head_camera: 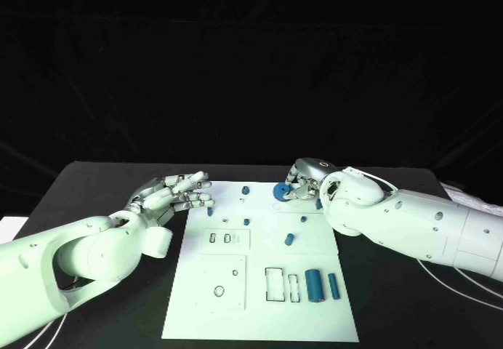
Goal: Assemble the parts on the task board
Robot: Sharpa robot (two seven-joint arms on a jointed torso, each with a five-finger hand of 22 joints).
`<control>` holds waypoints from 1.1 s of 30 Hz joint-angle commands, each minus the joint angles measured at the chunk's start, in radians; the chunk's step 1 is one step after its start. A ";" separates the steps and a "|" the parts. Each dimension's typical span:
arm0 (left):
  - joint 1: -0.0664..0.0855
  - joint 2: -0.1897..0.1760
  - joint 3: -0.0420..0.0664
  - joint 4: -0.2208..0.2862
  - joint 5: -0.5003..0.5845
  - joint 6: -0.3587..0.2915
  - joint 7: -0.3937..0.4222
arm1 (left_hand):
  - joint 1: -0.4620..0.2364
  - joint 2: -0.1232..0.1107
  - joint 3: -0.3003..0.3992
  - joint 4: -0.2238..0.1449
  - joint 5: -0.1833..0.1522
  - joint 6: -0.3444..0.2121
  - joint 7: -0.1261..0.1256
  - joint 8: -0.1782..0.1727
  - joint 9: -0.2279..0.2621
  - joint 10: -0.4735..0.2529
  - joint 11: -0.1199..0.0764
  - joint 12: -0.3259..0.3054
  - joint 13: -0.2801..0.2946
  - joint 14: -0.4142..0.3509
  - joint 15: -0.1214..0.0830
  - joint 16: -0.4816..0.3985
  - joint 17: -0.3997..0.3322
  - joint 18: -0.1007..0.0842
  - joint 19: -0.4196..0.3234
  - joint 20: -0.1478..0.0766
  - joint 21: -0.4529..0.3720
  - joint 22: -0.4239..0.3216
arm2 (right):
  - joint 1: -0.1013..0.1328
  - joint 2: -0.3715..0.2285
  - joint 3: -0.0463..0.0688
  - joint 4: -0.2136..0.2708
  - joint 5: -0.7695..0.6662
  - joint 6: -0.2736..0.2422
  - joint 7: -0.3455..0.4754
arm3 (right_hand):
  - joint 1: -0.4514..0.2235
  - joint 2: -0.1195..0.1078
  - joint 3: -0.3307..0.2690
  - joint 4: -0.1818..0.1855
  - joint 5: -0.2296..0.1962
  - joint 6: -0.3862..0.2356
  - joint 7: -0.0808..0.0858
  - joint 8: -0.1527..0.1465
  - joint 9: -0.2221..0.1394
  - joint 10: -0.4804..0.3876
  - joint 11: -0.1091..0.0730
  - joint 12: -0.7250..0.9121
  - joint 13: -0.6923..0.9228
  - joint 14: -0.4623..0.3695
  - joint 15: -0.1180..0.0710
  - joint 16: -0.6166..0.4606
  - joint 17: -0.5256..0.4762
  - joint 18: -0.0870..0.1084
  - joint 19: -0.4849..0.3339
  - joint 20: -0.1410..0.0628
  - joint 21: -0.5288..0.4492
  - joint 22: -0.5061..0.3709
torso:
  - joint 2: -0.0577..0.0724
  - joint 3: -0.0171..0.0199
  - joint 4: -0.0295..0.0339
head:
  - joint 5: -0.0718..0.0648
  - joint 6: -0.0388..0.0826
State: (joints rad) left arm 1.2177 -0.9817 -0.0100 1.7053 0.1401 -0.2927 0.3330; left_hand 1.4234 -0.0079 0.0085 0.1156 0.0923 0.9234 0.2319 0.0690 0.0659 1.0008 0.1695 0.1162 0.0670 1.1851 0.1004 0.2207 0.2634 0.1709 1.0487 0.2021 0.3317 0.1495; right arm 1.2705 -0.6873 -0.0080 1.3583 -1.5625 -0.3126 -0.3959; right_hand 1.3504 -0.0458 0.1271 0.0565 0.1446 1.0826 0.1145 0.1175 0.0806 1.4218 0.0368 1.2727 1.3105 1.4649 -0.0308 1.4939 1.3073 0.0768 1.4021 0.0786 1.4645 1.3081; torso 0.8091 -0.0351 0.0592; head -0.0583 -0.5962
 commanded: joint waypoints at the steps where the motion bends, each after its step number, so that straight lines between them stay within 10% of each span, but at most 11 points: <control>1: 0.002 0.002 0.001 0.002 -0.007 0.022 0.001 | 0.005 0.002 -0.001 -0.007 0.004 0.003 -0.002 0.005 0.002 -0.003 -0.001 0.005 0.001 -0.008 0.001 0.003 0.001 0.009 -0.004 0.001 0.006 0.001 | -0.002 -0.005 0.000 0.024 0.008 -0.044 0.020 | -0.004 0.011 0.010 0.000 0.009 0.007 0.000 0.005 0.002 0.002 -0.006 0.003 0.002 0.078 -0.006 0.003 0.125 -0.020 0.006 -0.002 0.006 0.007 | 0.000 0.0000 0.0005 | 0.001 -0.001; 14: 0.001 0.003 0.001 0.001 -0.007 0.024 -0.001 | 0.006 0.002 0.000 -0.008 0.004 0.003 -0.002 0.005 0.002 -0.003 -0.001 0.006 0.001 -0.008 0.001 0.003 0.001 0.009 -0.004 0.001 0.006 0.001 | -0.003 -0.008 0.000 0.110 0.002 -0.060 0.027 | -0.021 0.006 0.009 0.010 0.014 0.005 0.002 -0.001 0.001 0.000 -0.005 -0.003 -0.001 0.077 -0.006 0.002 0.123 -0.020 0.006 -0.003 0.007 0.008 | 0.000 -0.0004 0.0007 | 0.007 -0.002; 33: 0.001 0.006 0.001 0.000 -0.007 0.026 -0.002 | 0.005 0.001 -0.001 -0.009 0.004 0.002 -0.001 0.004 0.001 -0.004 0.000 0.006 0.001 -0.009 0.001 0.003 0.002 0.009 -0.005 0.001 0.007 0.002 | -0.004 0.045 0.000 0.112 0.000 -0.051 0.032 | -0.022 0.008 0.011 0.011 0.014 0.005 0.001 -0.001 0.001 -0.002 -0.005 -0.006 -0.003 0.077 -0.006 0.001 0.122 -0.020 0.006 -0.003 0.007 0.008 | 0.000 -0.0005 0.0009 | 0.016 -0.005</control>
State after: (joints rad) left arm 1.2177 -0.9779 -0.0101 1.7043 0.1383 -0.2884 0.3285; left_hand 1.4234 -0.0079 0.0057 0.1128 0.0923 0.9234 0.2319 0.0691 0.0659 1.0007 0.1695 0.1162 0.0670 1.1851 0.1004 0.2207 0.2642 0.1709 1.0487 0.2021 0.3317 0.1501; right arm 1.2674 -0.6457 -0.0080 1.4708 -1.5527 -0.3657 -0.3738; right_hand 1.3394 -0.0372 0.1370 0.0608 0.1551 1.0826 0.1143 0.1135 0.0818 1.4217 0.0370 1.2698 1.3090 1.4647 -0.0308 1.4938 1.3079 0.0768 1.4020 0.0787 1.4644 1.3077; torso 0.8094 -0.0358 0.0600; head -0.0434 -0.6009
